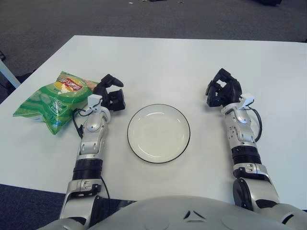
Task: Put the snack into the plate.
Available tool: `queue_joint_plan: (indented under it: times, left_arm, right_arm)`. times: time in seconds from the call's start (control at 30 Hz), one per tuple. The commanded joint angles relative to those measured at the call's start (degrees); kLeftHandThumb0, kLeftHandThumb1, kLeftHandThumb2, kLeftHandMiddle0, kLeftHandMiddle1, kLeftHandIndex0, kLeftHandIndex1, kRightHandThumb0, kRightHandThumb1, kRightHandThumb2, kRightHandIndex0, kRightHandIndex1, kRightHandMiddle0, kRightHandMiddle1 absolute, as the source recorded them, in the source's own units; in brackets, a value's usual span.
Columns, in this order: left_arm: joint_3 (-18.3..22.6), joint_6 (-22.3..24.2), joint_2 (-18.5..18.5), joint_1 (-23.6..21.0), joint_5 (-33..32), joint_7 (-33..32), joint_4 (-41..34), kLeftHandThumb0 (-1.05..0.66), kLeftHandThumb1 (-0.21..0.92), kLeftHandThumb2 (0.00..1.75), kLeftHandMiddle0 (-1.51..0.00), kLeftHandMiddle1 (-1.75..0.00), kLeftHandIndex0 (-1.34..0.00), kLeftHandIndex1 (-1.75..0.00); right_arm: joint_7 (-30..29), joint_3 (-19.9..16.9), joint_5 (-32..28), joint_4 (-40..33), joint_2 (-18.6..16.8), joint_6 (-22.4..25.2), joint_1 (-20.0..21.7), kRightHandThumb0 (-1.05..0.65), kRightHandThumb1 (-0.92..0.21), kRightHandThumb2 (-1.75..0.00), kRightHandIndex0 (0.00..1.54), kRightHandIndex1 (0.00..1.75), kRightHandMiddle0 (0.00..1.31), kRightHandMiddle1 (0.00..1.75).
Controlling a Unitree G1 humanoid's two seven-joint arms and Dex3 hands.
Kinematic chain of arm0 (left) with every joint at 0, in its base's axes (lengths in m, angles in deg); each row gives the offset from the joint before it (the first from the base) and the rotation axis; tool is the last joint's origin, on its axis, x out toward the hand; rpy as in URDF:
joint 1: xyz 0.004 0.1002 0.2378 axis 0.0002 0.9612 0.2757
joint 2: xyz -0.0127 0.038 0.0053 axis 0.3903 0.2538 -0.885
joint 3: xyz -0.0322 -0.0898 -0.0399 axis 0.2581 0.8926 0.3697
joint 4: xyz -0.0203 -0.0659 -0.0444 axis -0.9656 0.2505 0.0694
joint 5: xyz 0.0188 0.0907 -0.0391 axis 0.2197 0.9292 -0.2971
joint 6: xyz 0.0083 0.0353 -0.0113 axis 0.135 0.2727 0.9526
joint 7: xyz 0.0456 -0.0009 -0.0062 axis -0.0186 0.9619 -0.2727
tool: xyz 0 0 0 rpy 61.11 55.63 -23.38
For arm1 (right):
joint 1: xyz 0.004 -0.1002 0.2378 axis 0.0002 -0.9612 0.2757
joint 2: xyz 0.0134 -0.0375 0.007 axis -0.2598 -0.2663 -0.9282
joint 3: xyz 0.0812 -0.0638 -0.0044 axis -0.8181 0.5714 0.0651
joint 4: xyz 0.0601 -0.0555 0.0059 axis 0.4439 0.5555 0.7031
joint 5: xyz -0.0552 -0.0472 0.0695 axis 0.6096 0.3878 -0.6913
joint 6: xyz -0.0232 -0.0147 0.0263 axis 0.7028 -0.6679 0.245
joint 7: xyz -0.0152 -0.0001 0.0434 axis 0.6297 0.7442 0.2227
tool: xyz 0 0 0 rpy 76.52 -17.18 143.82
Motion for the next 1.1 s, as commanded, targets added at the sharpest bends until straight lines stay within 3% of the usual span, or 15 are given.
queue_joint_plan:
  times: [0.0, 0.7, 0.83, 1.0, 1.07]
  left_arm:
    - [-0.4, -1.2, -1.7, 2.6, -0.5, 0.4, 3.5, -0.52, 0.23, 1.42, -1.36, -1.75, -0.68, -1.75]
    - [0.0, -3.0, -1.4, 2.5, -1.9, 2.2, 3.7, -0.51, 0.24, 1.41, -1.36, -1.75, -0.68, -1.75]
    - [0.2, -5.1, -1.3, 2.6, -1.8, 2.4, 3.9, -0.51, 0.24, 1.41, -1.35, -1.75, -0.68, -1.75]
    - [-1.3, -11.5, -0.3, 3.1, 5.6, -2.5, 4.2, -0.50, 0.26, 1.38, -1.31, -1.75, -0.66, -1.75]
    - [-3.1, -14.2, 0.8, 3.4, 12.7, -6.6, 2.8, -0.50, 0.28, 1.37, -1.30, -1.75, -0.65, -1.75]
  right_arm:
    - [0.0, 0.3, 0.0, 4.2, -2.6, -0.2, -5.5, -0.01, 0.08, -1.75, 0.92, 1.69, 0.69, 1.75]
    - [0.1, 0.1, -0.3, 4.9, -2.4, 0.2, -5.0, -0.01, 0.08, -1.75, 0.91, 1.70, 0.69, 1.75]
    - [-0.1, 0.2, -0.1, 4.8, -2.5, 0.1, -5.0, -0.01, 0.08, -1.75, 0.91, 1.70, 0.69, 1.75]
    - [-0.2, 0.2, -0.1, 4.6, -2.4, 0.2, -5.2, -0.01, 0.07, -1.75, 0.91, 1.70, 0.69, 1.75]
    - [-0.1, 0.2, -0.1, 4.6, -2.4, 0.3, -5.2, -0.01, 0.07, -1.75, 0.91, 1.71, 0.69, 1.75]
